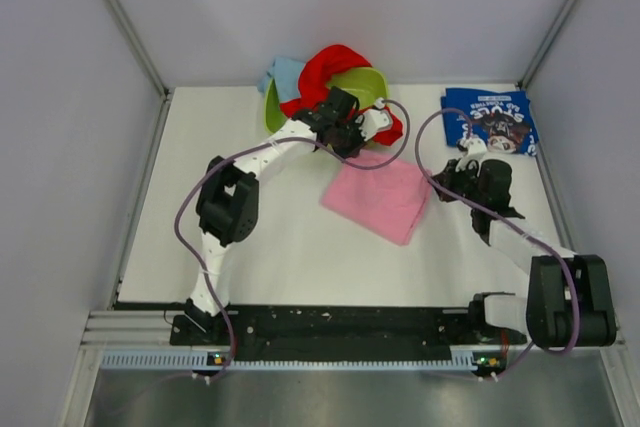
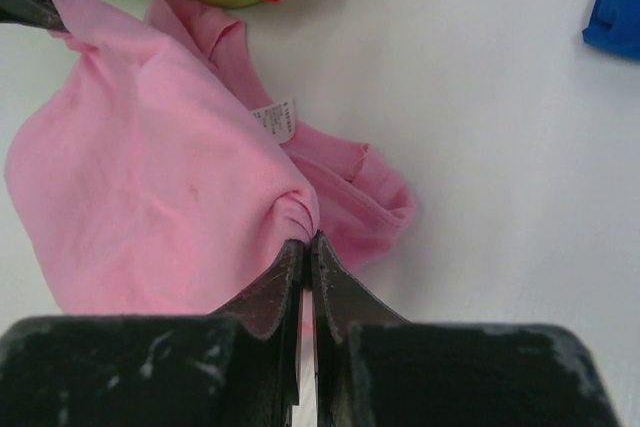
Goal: Fold and stack the t-shirts
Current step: Fold the long partially folded tshirt into a neat square
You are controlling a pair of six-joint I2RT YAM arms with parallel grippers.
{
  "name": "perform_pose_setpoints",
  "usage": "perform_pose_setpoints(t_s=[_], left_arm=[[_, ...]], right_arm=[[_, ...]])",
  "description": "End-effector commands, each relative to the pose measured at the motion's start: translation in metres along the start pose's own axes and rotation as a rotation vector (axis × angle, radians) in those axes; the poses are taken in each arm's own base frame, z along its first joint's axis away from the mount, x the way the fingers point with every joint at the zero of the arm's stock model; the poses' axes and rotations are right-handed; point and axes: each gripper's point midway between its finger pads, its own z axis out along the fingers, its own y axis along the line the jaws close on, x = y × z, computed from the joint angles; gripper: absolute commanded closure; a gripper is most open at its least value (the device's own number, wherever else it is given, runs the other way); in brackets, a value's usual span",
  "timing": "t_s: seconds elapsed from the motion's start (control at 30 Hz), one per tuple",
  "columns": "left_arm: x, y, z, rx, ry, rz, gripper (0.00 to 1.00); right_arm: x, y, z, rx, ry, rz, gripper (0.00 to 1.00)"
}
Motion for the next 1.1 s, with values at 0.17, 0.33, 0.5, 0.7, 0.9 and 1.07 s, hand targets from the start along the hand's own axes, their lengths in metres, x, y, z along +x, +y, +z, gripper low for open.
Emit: perform_pose_setpoints(t_s=[0.17,0.33,0.5,0.7,0.9,1.07], left_arm=[[-0.019,0.044,0.009,-0.177,-0.018,0.001,0.96],[-0.015,0.057,0.013,-0.245,-0.003,-0.002,0.72],[-0.025,0.068,-0.002,-0.310,-0.012,0.009,0.51],[-0.043,0.027,-0.047,-0.175,-0.083,0.039,0.49],[-0.008,-0.056,-0.051,0.077,-0.068,0.111,0.55],[0.018,-0.073,-0.019,0.130,0.022,0.141,0.60]], right_arm=[[-0.037,-0.025,0.023,0.097,-0.010,0.037,1.00],[-0.029,-0.048,0.033,0.208,0.076,0.112,0.86],[-0.044,-0.058,0.048,0.245,0.099,0.153,0.68],[-0.064,-0.057,0.028,0.279,0.160,0.238,0.55],[-0.019,0.011,0.010,0.165,0.255,0.341,0.55],[-0.007,0.069,0.010,-0.066,0.189,0.432,0.68]])
